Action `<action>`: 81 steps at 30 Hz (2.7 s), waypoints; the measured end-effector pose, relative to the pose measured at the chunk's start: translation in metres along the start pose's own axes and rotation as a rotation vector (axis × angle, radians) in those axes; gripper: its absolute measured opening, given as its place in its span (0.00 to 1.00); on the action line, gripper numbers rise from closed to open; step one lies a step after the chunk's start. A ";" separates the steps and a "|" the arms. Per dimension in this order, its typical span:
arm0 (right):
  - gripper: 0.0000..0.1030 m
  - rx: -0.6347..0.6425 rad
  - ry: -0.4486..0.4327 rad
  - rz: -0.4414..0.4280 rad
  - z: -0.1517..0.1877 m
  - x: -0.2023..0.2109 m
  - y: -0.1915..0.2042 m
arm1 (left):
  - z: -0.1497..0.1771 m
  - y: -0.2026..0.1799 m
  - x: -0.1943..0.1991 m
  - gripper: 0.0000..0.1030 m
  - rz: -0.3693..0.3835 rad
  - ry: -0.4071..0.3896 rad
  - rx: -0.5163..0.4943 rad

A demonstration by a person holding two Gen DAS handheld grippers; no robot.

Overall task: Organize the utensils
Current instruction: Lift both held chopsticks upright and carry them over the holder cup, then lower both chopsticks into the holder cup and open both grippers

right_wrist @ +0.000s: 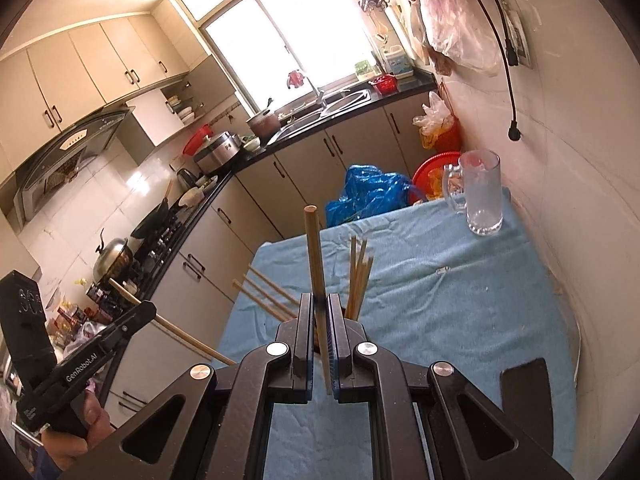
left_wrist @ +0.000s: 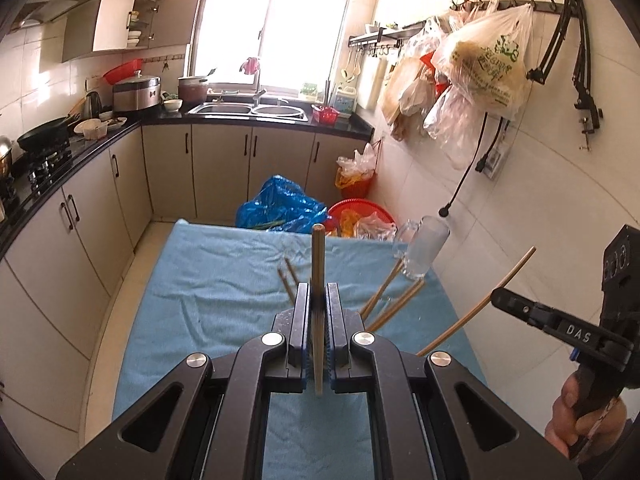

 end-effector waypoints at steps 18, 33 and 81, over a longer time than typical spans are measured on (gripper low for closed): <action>0.06 0.002 -0.012 0.023 -0.035 -0.043 -0.007 | -0.026 -0.020 -0.053 0.06 0.020 0.013 -0.017; 0.06 0.037 0.060 0.034 -0.013 -0.085 -0.012 | 0.005 -0.002 -0.085 0.06 -0.013 0.069 -0.041; 0.35 0.076 0.106 0.091 0.007 -0.090 -0.014 | 0.029 0.034 -0.091 0.37 -0.126 0.035 -0.017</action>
Point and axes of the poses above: each gripper's, at about its wrist camera, not at the fingertips, and x roughly against the way its jaws point, y to its left, z to its underside, the point moved 8 cm from there along -x, roughly the way its jaws point, and after that the axes turned 9 degrees about x, right-handed, at the moved point
